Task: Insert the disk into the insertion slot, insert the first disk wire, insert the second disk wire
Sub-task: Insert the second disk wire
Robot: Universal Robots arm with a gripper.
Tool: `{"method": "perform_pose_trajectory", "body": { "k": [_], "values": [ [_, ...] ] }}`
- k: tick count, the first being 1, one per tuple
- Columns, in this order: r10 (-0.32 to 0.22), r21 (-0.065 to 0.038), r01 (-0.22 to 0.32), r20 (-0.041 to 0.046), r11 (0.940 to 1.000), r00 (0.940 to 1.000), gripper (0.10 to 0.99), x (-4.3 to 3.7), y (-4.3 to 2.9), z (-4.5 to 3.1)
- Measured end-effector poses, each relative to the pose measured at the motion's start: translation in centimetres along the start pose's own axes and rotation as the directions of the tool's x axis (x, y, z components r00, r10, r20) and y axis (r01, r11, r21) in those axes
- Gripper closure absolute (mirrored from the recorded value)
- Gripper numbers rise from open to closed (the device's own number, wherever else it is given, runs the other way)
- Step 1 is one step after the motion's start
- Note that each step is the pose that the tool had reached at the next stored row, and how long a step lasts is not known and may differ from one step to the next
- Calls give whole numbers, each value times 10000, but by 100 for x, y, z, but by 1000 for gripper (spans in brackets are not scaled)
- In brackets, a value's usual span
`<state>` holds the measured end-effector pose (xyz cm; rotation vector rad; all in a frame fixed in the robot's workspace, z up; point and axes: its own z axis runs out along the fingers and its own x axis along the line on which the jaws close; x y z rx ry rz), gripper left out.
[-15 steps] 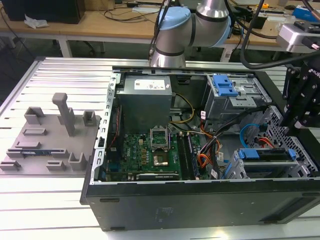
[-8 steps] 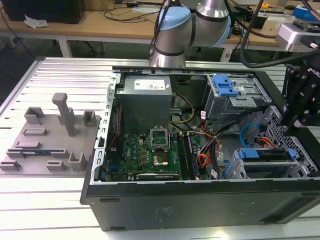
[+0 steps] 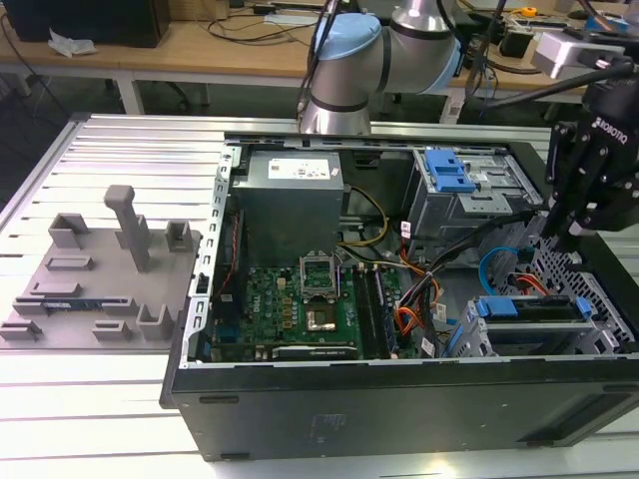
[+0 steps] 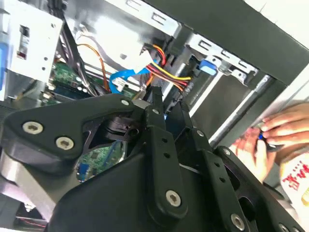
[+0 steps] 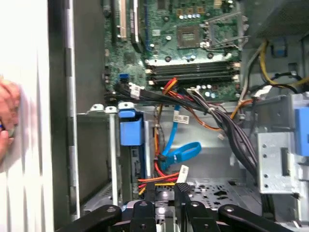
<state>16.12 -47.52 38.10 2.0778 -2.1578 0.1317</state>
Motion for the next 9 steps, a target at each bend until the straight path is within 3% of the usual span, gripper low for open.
{"method": "perform_pose_trajectory", "body": {
  "k": [3, 5, 7, 9],
  "values": [
    [-76, -5, 76, -414, 10000, 9991, 784, -10, 74, 3],
    [-103, -9, 103, -574, 9999, 9983, 784, -23, 118, 6],
    [-160, -3, 160, -704, 9999, 9974, 784, -45, 153, 10],
    [-248, 12, 249, -718, 9997, 9971, 784, -63, 171, 24]
  ]
}}
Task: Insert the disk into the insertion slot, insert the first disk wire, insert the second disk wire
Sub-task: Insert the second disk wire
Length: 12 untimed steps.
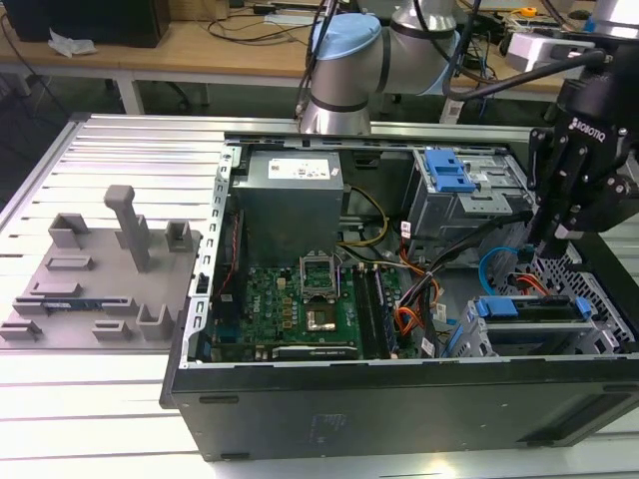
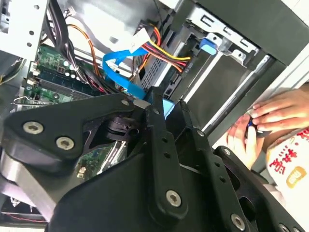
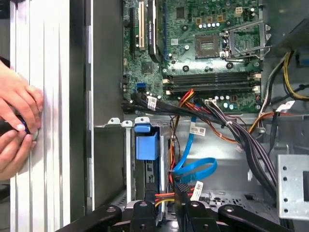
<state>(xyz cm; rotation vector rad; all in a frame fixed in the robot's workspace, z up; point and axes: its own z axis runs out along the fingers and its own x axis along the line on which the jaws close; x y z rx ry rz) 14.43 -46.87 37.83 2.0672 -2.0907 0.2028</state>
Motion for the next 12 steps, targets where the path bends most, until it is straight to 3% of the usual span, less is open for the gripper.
{"method": "perform_pose_trajectory", "body": {
  "k": [4, 8, 12],
  "values": [
    [-494, 117, 495, -62, 9987, 9988, 784, -40, 28, 33],
    [-637, 144, 640, -183, 9978, 9978, 784, -58, 70, 68],
    [-700, 157, 704, -243, 9974, 9973, 784, -92, 82, 115]
  ]
}}
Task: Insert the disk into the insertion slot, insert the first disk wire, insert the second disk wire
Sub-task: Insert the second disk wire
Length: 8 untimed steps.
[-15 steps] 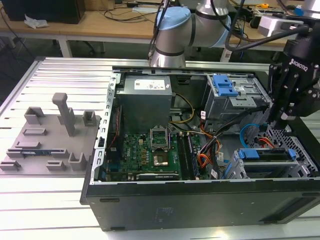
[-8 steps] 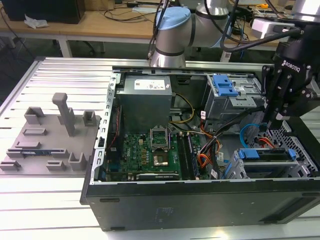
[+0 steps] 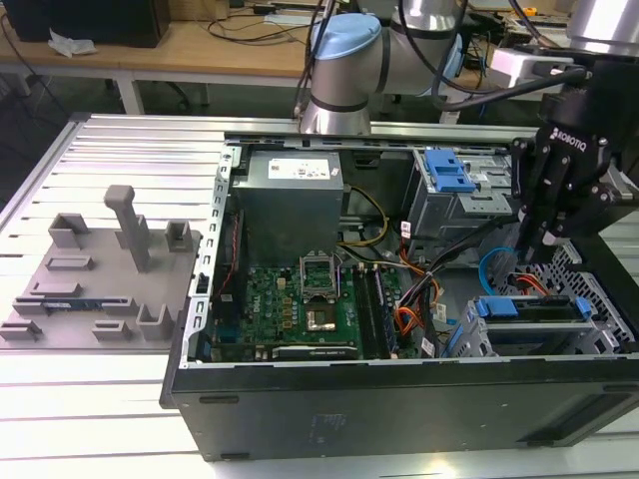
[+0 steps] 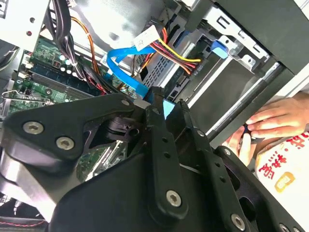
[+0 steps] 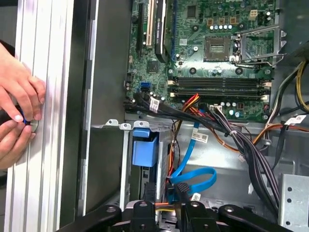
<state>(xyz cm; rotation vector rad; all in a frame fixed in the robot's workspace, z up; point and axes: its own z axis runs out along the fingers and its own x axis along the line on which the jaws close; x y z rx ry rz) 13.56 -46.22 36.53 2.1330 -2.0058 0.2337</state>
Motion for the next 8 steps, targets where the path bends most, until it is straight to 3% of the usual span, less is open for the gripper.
{"method": "perform_pose_trajectory", "body": {
  "k": [5, 8],
  "values": [
    [-303, 113, 303, -38, 9995, 9995, 784, -32, 2, 23],
    [-320, 121, 321, -58, 9994, 9995, 784, -35, 6, 25]
  ]
}}
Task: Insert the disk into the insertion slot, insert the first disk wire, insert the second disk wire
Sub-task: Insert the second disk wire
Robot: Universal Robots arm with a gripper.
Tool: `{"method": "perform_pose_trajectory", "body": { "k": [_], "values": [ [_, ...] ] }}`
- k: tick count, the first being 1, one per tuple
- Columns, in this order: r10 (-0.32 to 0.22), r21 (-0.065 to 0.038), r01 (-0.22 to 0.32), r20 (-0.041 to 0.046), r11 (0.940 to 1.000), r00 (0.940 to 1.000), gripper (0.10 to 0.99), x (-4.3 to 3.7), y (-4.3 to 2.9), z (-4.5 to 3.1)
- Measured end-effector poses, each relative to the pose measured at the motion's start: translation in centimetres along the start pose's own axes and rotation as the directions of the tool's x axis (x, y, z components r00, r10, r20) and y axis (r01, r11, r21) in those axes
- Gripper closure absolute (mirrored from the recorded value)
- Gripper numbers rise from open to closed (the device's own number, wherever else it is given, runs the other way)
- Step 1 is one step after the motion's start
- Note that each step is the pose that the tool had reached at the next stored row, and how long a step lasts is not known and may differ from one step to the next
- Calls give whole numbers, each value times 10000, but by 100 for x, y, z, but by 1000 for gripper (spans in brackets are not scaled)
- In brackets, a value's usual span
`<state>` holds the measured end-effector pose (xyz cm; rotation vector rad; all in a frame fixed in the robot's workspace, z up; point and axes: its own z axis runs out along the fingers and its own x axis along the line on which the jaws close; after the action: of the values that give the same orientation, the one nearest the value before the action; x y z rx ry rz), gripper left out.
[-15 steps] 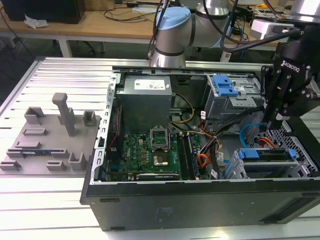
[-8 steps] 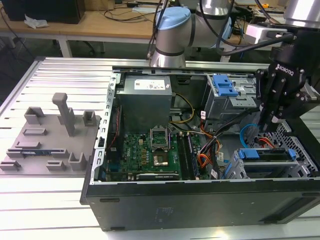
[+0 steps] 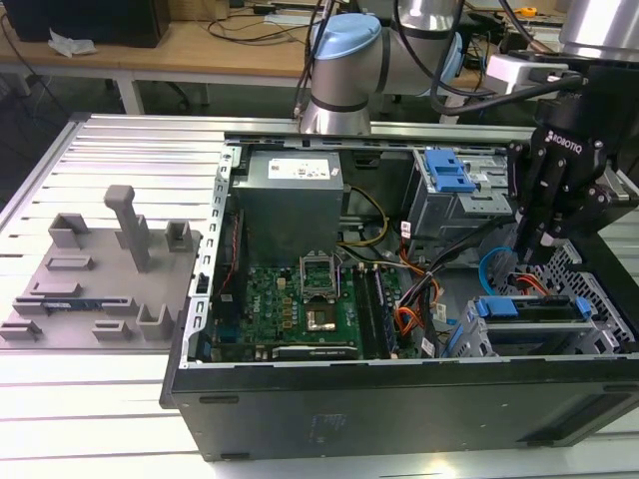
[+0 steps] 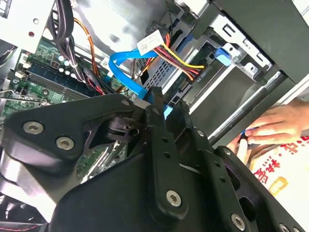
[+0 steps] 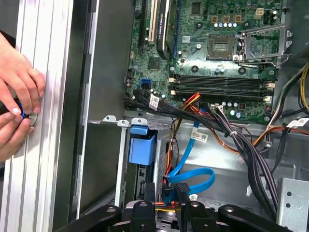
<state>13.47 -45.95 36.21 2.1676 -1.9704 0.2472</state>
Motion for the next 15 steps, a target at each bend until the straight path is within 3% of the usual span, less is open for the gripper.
{"method": "perform_pose_trajectory", "body": {
  "k": [4, 5, 6, 7, 15],
  "values": [
    [2, -4, -2, -40, 10000, 10000, 796, -6, 1, -2],
    [2, -5, -2, -49, 10000, 10000, 867, -8, 1, -3],
    [3, -5, -3, -55, 10000, 10000, 867, -9, 1, -3],
    [3, -6, -3, -62, 10000, 10000, 925, -10, 1, -3],
    [3, -8, -3, -81, 10000, 10000, 925, -12, 1, -3]
  ]
}}
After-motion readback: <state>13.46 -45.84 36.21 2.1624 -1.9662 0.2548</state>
